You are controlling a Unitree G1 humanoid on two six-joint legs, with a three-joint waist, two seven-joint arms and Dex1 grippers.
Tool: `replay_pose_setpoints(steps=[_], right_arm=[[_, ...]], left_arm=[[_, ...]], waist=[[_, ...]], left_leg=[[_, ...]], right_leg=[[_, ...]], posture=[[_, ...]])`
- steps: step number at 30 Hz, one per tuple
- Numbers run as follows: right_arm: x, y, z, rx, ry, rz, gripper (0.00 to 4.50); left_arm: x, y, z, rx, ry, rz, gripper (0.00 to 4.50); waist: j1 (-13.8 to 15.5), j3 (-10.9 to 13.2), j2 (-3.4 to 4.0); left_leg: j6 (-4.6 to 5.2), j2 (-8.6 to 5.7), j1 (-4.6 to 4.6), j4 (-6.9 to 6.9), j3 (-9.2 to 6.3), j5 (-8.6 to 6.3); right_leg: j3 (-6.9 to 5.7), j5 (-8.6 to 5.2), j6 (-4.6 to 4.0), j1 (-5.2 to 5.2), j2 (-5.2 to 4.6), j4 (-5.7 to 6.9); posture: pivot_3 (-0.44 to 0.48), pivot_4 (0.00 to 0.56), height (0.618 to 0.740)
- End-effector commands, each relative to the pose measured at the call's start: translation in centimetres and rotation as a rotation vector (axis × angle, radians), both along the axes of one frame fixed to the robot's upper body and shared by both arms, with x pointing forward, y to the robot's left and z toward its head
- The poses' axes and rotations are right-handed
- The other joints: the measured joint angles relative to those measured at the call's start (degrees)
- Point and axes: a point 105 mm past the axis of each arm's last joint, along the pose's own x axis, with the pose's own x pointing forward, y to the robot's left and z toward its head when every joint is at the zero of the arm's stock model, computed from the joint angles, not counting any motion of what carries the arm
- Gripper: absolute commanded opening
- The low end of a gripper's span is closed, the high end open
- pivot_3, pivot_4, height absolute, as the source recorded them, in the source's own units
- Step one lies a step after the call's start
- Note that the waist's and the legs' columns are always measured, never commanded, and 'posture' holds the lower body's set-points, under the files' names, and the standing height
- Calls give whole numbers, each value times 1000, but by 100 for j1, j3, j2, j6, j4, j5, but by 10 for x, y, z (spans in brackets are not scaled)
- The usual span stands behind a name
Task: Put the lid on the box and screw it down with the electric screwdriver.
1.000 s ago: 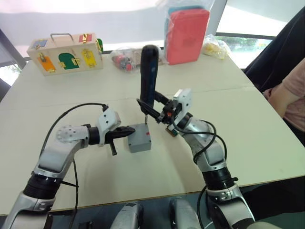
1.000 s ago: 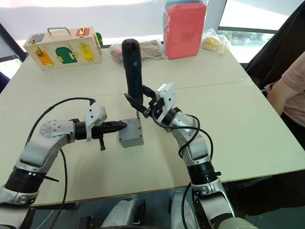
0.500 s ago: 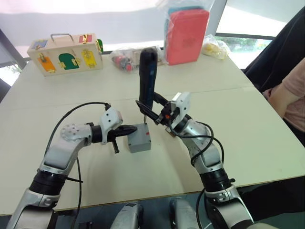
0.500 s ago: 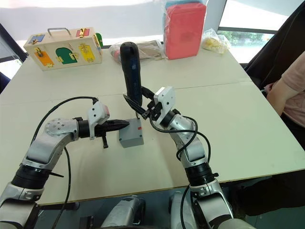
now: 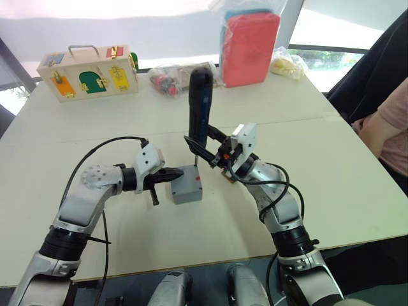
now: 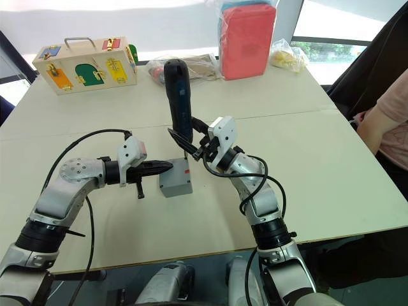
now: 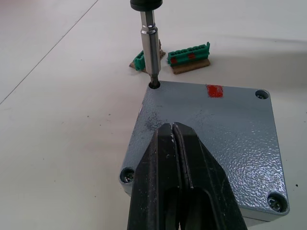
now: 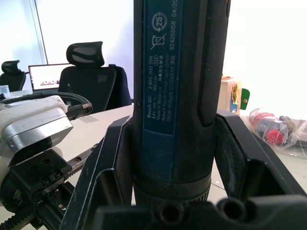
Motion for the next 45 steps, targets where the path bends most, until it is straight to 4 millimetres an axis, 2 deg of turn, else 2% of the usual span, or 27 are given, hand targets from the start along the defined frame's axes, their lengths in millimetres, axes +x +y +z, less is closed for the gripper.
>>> replay_pose_setpoints(steps=[1,6,10,16,25,28,33,38,45], right_arm=[[-9,3,13,15,-62,24,1882],[-9,7,8,2,-48,32,1882],[-7,15,-5,-26,-7,36,1882],[-3,15,-29,-80,78,28,1882],[3,8,-61,-142,239,-24,1882],[2,9,-72,-206,268,-40,1882],[5,7,-81,-238,309,-75,1882],[7,5,-88,-276,332,-97,1882],[6,5,-91,-283,357,-96,1882]], left_arm=[[-2,-2,-7,27,17,-10,0],[-3,-2,-7,28,18,-10,0],[-3,-2,-8,30,23,-13,0],[-5,-3,-12,42,28,-15,0],[-7,-4,-26,71,48,-19,0],[-9,-3,-30,76,60,-16,0],[-10,1,-38,95,75,-13,0],[-10,1,-40,96,81,-13,0],[-11,1,-41,97,84,-13,0]], waist=[[0,0,0],[-1,-1,0],[-5,-6,2],[-4,-29,7],[9,-80,28],[6,-146,41],[14,-224,48],[28,-246,59],[34,-252,59]], left_leg=[[0,0,0,0,0,0],[0,0,0,0,0,0],[0,0,1,0,0,0],[0,0,14,-6,1,0],[43,4,189,-57,-2,-31],[56,5,202,-80,-3,-38],[56,6,220,-102,-4,-38],[72,6,326,-123,-9,-58],[71,5,352,-124,-14,-69]], right_leg=[[0,0,0,0,0,0],[0,0,0,0,0,0],[0,0,0,0,0,0],[0,0,0,12,0,0],[0,-11,-8,182,7,-57],[0,-11,-8,193,8,-82],[1,-11,-8,207,8,-93],[1,-43,0,291,8,-108],[1,-54,2,314,8,-106]], posture=[[0,150,740],[0,150,740],[0,150,740],[0,150,740],[0,150,740],[0,150,740],[0,150,740],[0,150,740],[0,150,740]])
